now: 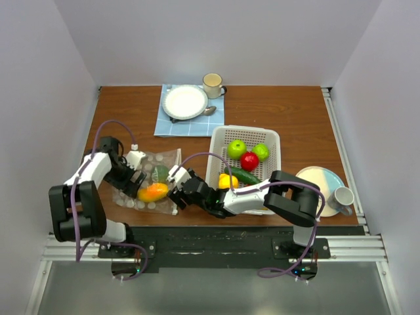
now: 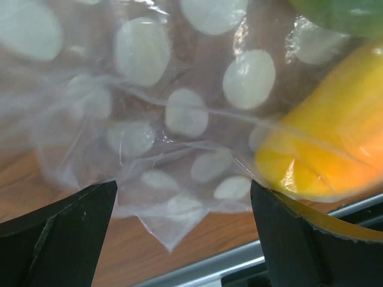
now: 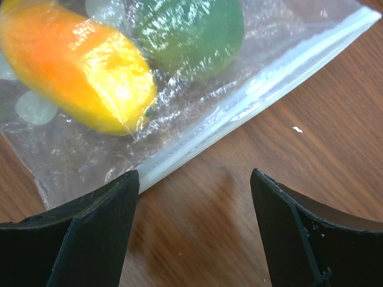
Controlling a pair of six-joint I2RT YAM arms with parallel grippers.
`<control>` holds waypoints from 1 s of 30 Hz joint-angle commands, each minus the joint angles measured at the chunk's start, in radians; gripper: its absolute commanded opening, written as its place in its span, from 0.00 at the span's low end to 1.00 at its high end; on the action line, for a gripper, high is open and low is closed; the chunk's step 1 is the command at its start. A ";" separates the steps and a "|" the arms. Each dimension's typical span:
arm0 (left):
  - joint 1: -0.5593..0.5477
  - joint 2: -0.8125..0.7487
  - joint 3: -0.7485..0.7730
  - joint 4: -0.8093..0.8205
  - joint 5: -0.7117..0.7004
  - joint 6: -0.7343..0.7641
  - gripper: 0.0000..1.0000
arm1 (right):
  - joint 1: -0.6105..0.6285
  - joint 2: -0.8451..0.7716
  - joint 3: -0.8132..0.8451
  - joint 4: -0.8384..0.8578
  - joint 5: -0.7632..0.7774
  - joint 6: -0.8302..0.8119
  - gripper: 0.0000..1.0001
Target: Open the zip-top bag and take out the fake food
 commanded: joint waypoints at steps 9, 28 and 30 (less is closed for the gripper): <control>0.010 0.132 0.170 -0.007 0.117 -0.003 0.00 | 0.000 -0.026 0.032 -0.011 -0.008 -0.003 0.79; -0.212 0.061 0.157 -0.020 -0.266 0.148 0.00 | -0.080 0.053 0.069 0.004 0.104 -0.031 0.78; -0.212 0.033 0.249 -0.101 -0.248 0.164 0.00 | -0.098 0.059 0.078 0.003 0.098 -0.031 0.78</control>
